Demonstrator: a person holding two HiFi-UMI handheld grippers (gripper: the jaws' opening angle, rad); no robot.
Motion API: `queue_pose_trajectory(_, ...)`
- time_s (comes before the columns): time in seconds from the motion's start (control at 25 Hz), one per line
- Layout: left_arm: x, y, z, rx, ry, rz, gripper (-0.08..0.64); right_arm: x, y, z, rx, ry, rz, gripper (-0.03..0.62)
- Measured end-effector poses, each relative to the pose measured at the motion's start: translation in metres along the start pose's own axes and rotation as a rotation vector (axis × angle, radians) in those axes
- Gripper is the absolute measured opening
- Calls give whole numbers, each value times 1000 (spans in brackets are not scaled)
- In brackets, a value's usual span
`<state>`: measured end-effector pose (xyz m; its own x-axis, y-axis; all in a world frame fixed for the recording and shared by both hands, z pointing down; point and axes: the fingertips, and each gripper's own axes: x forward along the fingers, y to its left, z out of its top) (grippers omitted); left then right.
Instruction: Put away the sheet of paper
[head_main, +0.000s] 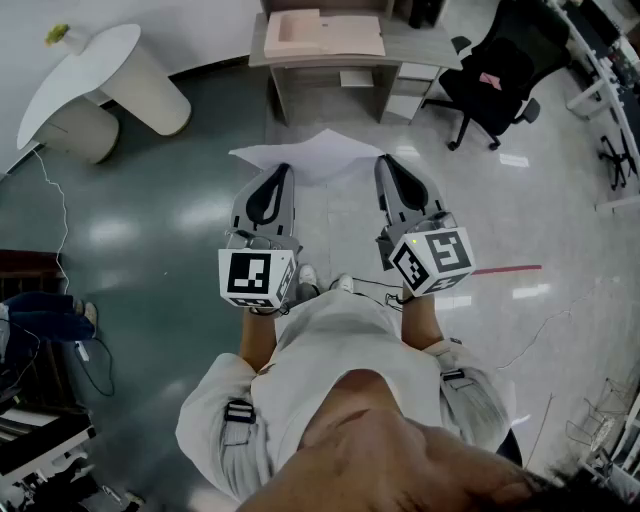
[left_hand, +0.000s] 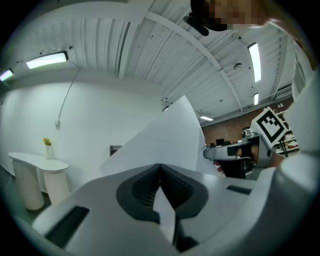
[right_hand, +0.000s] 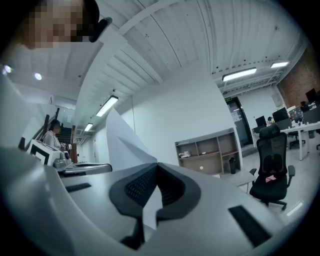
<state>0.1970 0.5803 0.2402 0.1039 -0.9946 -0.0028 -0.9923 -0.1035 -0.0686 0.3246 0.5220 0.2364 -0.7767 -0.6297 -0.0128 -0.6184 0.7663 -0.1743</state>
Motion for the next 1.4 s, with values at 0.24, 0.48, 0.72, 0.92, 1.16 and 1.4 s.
queue_pose_trajectory(0.24,7,-25,1,4,1,16,18,-11,-17,0,-2,-3,16,18)
queue_pose_trajectory(0.48,14,-19,-1,3,4,31,18,-3,-22,-3,-24,7,14,18)
queue_pose_trajectory(0.72,34,0,-8,2,5,29,18,24,-31,-10,-28,27,1,18)
queue_pose_trajectory(0.92,60,35,-14,-19,3,16,18,66,-33,-10,-45,39,-19,18)
queue_pose_trajectory(1.16,96,77,-23,-35,15,-15,18,120,-34,-7,-74,50,-47,18)
queue_pose_trajectory(1.4,116,115,-27,-42,13,-41,18,160,-31,-14,-78,68,-77,18)
